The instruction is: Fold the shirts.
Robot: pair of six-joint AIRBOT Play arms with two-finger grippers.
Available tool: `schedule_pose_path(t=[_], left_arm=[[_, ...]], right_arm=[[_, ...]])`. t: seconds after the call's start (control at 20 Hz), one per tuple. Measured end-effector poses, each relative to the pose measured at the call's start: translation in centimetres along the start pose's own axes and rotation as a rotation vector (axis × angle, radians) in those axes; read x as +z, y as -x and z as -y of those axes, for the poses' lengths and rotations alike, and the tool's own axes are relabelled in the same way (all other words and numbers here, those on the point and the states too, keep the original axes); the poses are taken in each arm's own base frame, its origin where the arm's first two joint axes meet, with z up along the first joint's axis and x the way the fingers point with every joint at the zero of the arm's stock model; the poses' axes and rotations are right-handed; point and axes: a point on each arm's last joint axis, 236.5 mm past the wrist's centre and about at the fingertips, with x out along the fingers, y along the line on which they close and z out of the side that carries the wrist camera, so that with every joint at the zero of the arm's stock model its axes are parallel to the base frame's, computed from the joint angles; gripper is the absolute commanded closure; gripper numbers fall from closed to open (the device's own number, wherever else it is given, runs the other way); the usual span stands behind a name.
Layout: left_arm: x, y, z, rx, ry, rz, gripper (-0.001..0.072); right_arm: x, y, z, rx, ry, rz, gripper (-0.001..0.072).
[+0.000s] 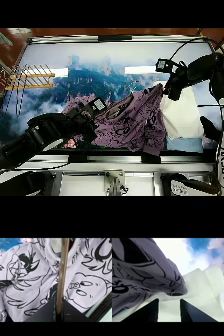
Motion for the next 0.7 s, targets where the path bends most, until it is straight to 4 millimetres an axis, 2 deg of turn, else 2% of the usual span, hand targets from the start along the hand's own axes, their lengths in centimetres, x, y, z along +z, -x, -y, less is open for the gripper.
schedule_pose_path(t=[0.05, 0.1, 0.2, 0.3, 0.55, 0.7], left_arm=[[0.0, 0.0, 0.0, 0.0, 0.0, -0.001, 0.0652], [0.0, 0.0, 0.0, 0.0, 0.0, -0.001, 0.0652], [0.0, 0.0, 0.0, 0.0, -0.001, -0.002, 0.0652], [0.0, 0.0, 0.0, 0.0, -0.012, -0.002, 0.0652], [0.0, 0.0, 0.0, 0.0, -0.019, -0.002, 0.0653], [-0.1, 0.0, -0.1, 0.002, -0.025, -0.002, 0.0653]], right_arm=[[-0.1, 0.3, 0.1, -0.007, -0.004, 0.0, 0.0201], [-0.3, 0.7, 0.2, -0.015, -0.008, 0.002, 0.017], [-0.1, 0.9, 0.7, -0.034, -0.017, 0.018, 0.017], [0.4, 0.8, 1.0, -0.044, -0.023, 0.041, 0.01], [1.7, -1.2, 1.9, -0.06, -0.014, 0.068, 0.01], [2.7, -2.8, 1.4, -0.032, 0.003, 0.074, 0.0101]])
